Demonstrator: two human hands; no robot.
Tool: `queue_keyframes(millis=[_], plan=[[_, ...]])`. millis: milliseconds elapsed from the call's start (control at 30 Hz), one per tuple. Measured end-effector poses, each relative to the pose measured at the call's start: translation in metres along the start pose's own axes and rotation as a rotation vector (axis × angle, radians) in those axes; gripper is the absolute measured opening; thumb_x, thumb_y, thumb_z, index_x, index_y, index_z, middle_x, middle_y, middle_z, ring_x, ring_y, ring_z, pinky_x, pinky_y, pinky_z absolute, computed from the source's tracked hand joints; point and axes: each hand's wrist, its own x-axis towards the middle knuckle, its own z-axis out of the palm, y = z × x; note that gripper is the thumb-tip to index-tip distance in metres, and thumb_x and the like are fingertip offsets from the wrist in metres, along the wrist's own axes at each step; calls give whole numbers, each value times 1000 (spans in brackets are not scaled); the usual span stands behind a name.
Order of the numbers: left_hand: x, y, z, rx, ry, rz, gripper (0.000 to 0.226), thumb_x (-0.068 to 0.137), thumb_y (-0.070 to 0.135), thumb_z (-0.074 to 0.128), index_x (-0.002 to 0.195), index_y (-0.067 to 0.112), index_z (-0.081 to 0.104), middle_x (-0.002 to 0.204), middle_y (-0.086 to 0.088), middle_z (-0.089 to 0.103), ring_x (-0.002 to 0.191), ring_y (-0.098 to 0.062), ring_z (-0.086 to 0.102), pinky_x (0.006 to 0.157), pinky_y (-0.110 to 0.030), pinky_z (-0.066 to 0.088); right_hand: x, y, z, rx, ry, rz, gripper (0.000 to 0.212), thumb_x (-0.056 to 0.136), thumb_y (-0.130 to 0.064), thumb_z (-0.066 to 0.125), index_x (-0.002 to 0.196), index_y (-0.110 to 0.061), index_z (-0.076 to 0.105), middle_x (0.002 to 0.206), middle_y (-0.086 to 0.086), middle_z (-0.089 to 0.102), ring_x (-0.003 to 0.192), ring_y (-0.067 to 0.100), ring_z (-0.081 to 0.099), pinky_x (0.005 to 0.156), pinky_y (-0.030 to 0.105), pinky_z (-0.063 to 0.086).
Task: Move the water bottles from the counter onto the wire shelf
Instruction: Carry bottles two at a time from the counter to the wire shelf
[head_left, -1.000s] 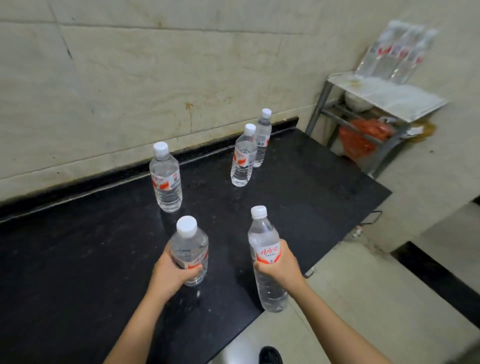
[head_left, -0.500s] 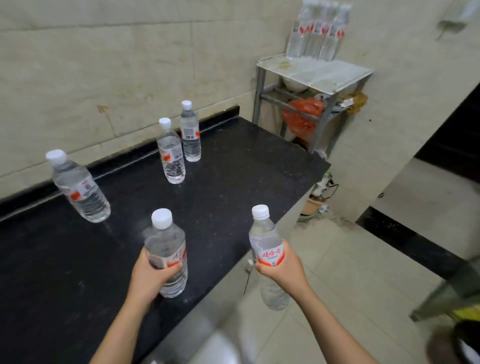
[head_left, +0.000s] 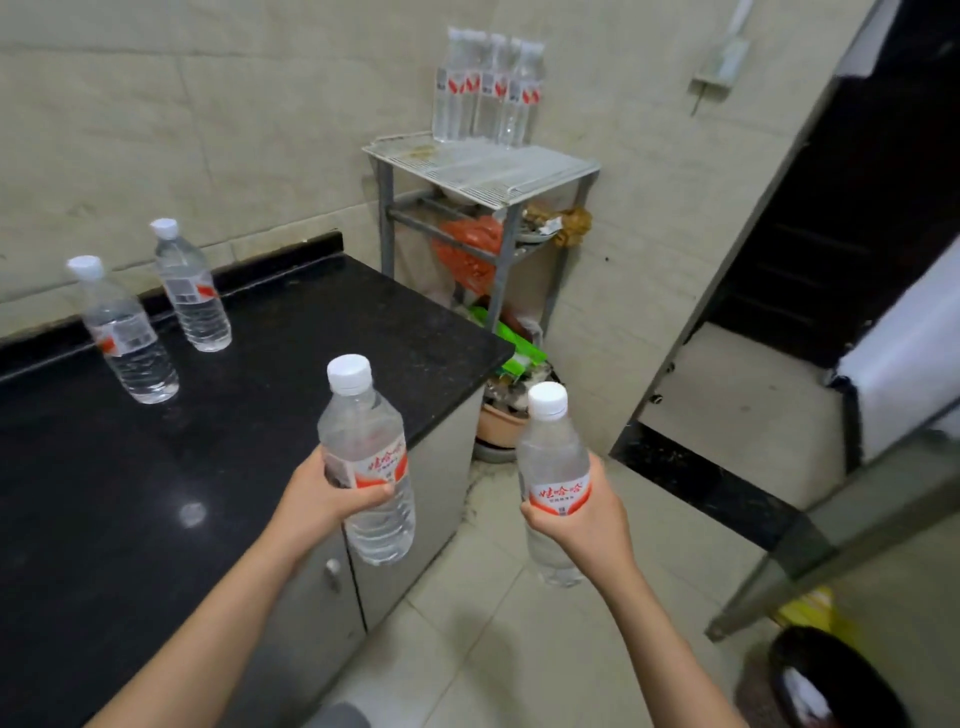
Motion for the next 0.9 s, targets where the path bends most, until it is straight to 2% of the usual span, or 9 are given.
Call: queue_keyframes(millis=[67, 200, 267, 367, 433, 567, 700, 800, 900], plan=[[11, 9, 17, -63, -26, 0, 68, 33, 30, 81, 97, 24, 59, 100, -1, 69, 91, -17, 65, 86, -36, 49, 6, -2, -21, 15, 45, -15, 54, 56, -18, 81, 87, -43, 43, 82, -27, 54, 82, 12, 57, 76, 26, 42], [35, 21, 47, -167, -123, 25, 84, 36, 28, 80, 115, 9, 57, 109, -13, 67, 103, -30, 63, 95, -46, 48, 22, -8, -54, 53, 109, -27, 59, 61, -9, 80, 103, -30, 43, 84, -25, 53, 83, 12, 56, 74, 23, 42], [47, 27, 65, -188, -176, 48, 83, 37, 27, 79, 114, 7, 57, 105, -12, 68, 99, -29, 63, 92, -44, 49, 36, -11, -69, 87, 119, -39, 56, 61, -5, 80, 102, -24, 47, 85, -20, 56, 82, 10, 57, 70, 17, 44], [67, 31, 93, -183, -233, 72, 74, 34, 27, 79, 104, 13, 61, 94, -3, 71, 89, -20, 66, 80, -30, 54, 64, -16, -87, 131, 104, -53, 57, 61, -7, 81, 106, -23, 49, 93, -10, 62, 89, 12, 60, 80, 25, 48], [85, 31, 110, -184, -262, 76, 82, 26, 31, 86, 102, 15, 62, 89, 0, 74, 86, -16, 68, 74, -23, 55, 86, -19, -98, 163, 88, -68, 56, 60, -9, 82, 104, -24, 50, 95, -9, 63, 88, 9, 60, 79, 26, 49], [134, 36, 144, -209, -293, 94, 102, 18, 48, 89, 109, 12, 60, 92, 2, 75, 87, -13, 69, 76, -25, 54, 141, -17, -115, 180, 78, -77, 51, 64, -5, 79, 102, -26, 51, 93, -11, 62, 86, 3, 60, 72, 17, 48], [194, 47, 178, -249, -300, 128, 98, 22, 46, 90, 109, 11, 61, 96, -1, 74, 90, -16, 69, 78, -23, 56, 206, -4, -130, 141, 88, -53, 58, 64, -6, 79, 113, -17, 50, 97, -5, 62, 89, 5, 59, 75, 20, 49], [238, 53, 201, -279, -295, 143, 94, 24, 44, 90, 107, 9, 62, 98, -5, 74, 91, -20, 68, 83, -30, 55, 258, 2, -140, 106, 64, -31, 56, 64, -6, 79, 111, -20, 50, 96, -5, 62, 87, 7, 60, 73, 20, 49], [277, 62, 219, -289, -305, 142, 93, 21, 47, 89, 104, 12, 63, 94, -3, 74, 87, -17, 69, 77, -25, 57, 302, 11, -144, 117, 74, -4, 55, 64, -6, 79, 107, -21, 50, 96, -3, 63, 87, 9, 61, 74, 22, 50]])
